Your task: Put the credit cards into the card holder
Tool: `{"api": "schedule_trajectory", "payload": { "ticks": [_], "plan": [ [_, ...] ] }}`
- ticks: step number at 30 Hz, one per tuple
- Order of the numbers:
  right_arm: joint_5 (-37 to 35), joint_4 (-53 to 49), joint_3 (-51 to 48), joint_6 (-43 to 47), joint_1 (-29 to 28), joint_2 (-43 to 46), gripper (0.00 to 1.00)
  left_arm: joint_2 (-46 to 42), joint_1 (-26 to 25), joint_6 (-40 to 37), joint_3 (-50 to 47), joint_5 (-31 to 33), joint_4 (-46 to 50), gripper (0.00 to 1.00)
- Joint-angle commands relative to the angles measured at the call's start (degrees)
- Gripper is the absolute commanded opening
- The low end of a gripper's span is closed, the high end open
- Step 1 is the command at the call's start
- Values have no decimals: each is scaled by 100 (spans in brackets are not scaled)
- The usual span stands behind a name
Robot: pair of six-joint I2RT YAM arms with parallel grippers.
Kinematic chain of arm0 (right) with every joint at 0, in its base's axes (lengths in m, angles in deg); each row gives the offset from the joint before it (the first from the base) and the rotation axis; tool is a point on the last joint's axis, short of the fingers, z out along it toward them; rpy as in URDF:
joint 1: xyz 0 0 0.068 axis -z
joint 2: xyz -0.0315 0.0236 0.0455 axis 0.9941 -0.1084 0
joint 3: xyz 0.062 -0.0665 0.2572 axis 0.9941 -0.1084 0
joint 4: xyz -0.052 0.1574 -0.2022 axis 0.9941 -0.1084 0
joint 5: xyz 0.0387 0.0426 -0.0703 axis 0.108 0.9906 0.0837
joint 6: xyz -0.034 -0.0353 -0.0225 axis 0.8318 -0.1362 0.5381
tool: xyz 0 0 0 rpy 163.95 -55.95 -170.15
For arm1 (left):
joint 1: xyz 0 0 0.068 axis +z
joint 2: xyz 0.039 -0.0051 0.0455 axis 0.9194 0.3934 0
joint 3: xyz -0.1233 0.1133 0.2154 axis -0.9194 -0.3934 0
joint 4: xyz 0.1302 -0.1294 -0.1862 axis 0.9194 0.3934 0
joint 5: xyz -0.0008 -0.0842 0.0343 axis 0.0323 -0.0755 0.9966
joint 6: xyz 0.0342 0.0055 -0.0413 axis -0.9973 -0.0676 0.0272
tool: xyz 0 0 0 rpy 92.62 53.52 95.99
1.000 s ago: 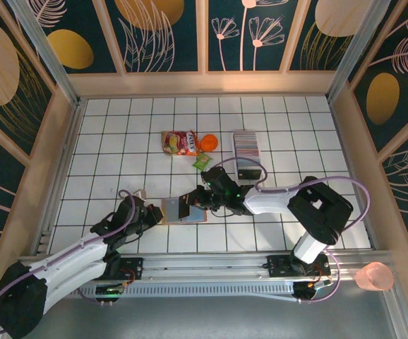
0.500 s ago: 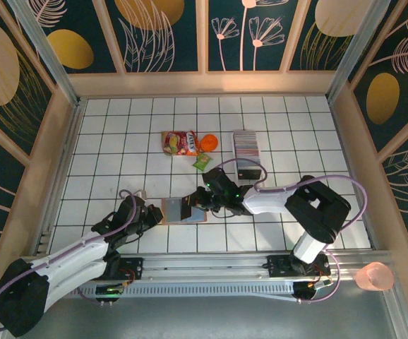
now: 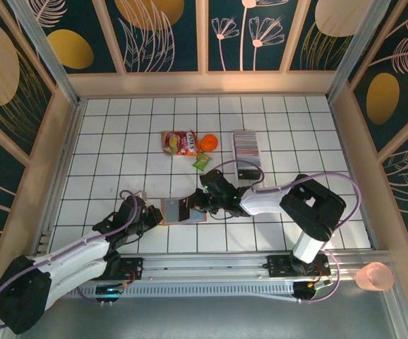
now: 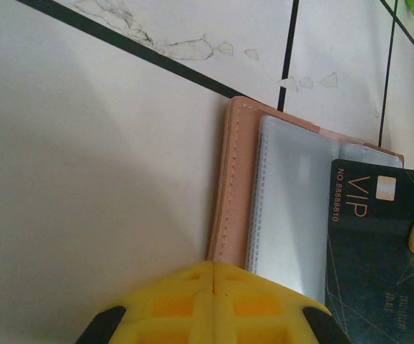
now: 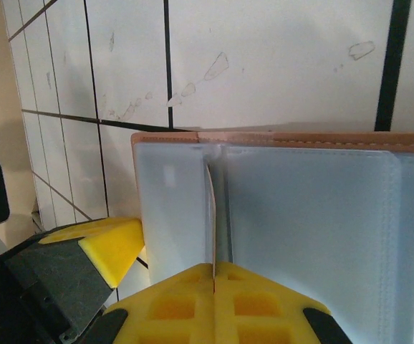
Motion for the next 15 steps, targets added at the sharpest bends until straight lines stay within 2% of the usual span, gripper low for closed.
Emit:
{"api": "schedule_trajectory", "payload": {
  "ticks": [1, 15],
  "plan": [
    [87, 147, 100, 40, -83, -131, 0, 40, -30, -100, -106, 48, -127, 0],
    [86, 345, 152, -131, -124, -319, 0, 49, -25, -106, -123, 9, -154, 0]
  ]
}}
